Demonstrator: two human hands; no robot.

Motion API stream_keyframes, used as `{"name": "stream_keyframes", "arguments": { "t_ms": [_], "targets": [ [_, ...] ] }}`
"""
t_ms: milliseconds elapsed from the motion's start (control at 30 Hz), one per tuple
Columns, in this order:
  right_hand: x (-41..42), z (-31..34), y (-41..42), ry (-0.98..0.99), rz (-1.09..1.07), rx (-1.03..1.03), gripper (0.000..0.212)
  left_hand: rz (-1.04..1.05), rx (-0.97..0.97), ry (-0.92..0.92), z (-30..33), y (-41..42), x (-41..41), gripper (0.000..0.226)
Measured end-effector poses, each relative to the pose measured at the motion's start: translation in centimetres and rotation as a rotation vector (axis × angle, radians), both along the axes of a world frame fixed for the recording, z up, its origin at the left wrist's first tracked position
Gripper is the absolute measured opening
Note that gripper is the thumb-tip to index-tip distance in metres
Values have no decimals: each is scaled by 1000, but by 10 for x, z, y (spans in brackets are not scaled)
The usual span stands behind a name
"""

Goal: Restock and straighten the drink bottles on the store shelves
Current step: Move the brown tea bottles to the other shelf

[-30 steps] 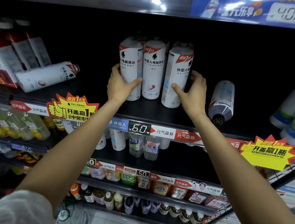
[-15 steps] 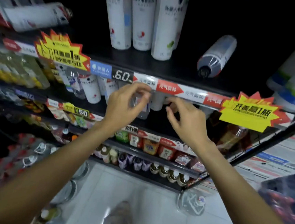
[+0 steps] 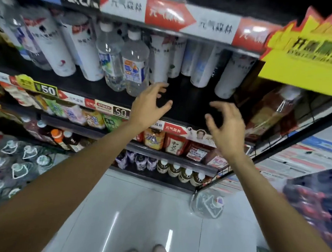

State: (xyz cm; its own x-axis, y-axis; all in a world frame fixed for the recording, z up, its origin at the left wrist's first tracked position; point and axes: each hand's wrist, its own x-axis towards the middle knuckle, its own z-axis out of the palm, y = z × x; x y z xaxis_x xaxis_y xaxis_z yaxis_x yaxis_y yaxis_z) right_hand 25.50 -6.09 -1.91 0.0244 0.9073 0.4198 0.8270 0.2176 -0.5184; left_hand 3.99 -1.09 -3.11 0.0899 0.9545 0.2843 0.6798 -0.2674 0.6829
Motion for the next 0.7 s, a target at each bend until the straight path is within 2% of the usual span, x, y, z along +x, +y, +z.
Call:
{"name": "stream_keyframes", "arguments": {
  "t_ms": [167, 233, 333, 500, 600, 700],
  "targets": [
    [41, -19, -11, 73, -336, 208, 31, -133, -56, -116, -25, 11, 56, 51],
    [59, -22, -16, 129, -446, 272, 43, -191, -66, -199, -29, 17, 84, 54],
    [73, -28, -12, 198, -466, 284, 64, -261, -81, -312, -30, 27, 123, 58],
    [80, -38, 10, 290, -418, 269, 92, -318, 63, -197, -20, 59, 172, 77],
    [88, -42, 21, 317, -418, 301, 93, -157, 191, -41, -16, 77, 194, 93],
    [90, -45, 29, 309, -417, 296, 93, -77, 172, -67, -19, 94, 210, 105]
  ]
}}
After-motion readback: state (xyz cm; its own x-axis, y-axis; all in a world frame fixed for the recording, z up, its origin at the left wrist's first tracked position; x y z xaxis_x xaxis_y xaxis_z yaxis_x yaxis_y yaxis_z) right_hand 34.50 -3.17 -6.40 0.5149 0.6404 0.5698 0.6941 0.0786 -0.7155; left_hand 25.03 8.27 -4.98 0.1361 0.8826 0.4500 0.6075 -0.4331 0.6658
